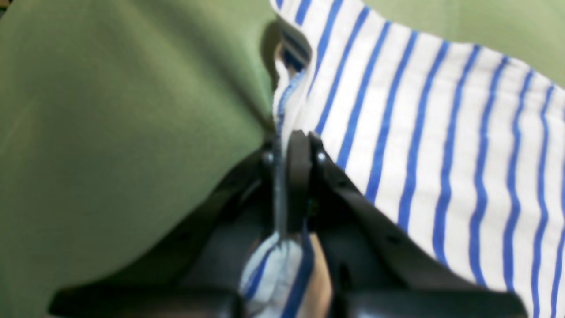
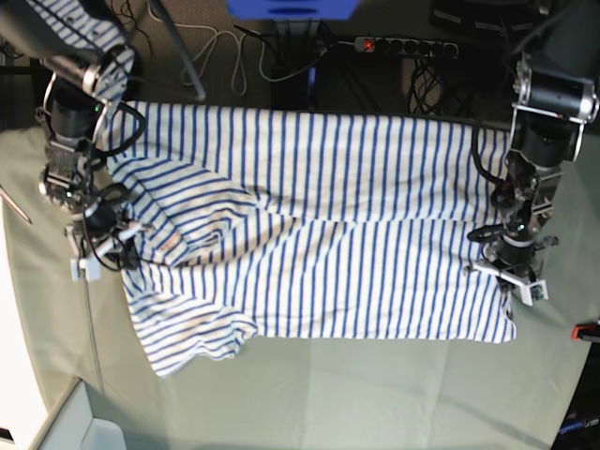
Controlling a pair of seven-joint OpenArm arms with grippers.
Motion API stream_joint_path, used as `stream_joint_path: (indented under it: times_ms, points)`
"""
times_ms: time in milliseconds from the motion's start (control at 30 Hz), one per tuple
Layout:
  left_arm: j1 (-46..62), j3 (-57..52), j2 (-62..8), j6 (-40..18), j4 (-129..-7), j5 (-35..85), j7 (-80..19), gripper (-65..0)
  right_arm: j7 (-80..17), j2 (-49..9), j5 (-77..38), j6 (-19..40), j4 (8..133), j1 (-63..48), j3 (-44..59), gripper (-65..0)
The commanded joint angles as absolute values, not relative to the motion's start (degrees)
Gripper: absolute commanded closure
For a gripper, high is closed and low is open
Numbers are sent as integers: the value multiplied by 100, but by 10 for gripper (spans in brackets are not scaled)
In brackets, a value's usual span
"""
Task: Layout the t-shirt on the table in an organized manner, then fold the t-shirt properly
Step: 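Grasp the shirt's middle with both grippers and fold it over the edge, then release and regrasp the folded shirt's lower layer with both grippers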
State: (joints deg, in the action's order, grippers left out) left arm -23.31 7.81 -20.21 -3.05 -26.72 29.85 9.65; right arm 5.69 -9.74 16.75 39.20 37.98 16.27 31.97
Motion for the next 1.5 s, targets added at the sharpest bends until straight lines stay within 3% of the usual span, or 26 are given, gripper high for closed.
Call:
stream_joint_path:
  times_ms: [0,267,467,733,1033,1100,1167,1233,1333,1467]
  points:
    - [-2378,760,-2114,-426,-2941,2985,1033,0,488,-919,1745,4000,4119,1569,3204,0]
    - [-1332,-488,-2079,-426,-4171,2985,1024,0,488,-505,1692,4000,5798,857,3213,0]
    - [-673,-673,-2079,-426,-5042,2985,1015,0,453,-444,769,4000,6466,418,3196,0]
    - [-92,-1033,-2070,-462,-5596,2985,435,0,488,-453,84,4000,6985,-453,3204,0]
    - [22,-1165,-2000,-470,-5631,2976,163,-12,470,-488,75,4000,6914,-690,3169,0]
    - [4,-1200,-2000,-479,-5631,2976,-127,-61,444,-497,75,4000,6941,-690,3169,0]
    - [-4,-1218,-2000,-479,-5675,2976,-338,-162,444,-541,75,4000,6949,-690,3187,-19]
    - [48,-1218,-2000,-462,-5859,2976,-382,-268,435,-637,75,4000,6932,-725,3169,-86]
    - [215,-1262,-2000,-470,-6211,2976,-365,-374,488,-681,75,4000,6993,-813,3169,-195]
    - [295,-1684,-1877,-470,-6826,2985,-400,-437,488,-681,57,4000,7240,-813,3213,-303]
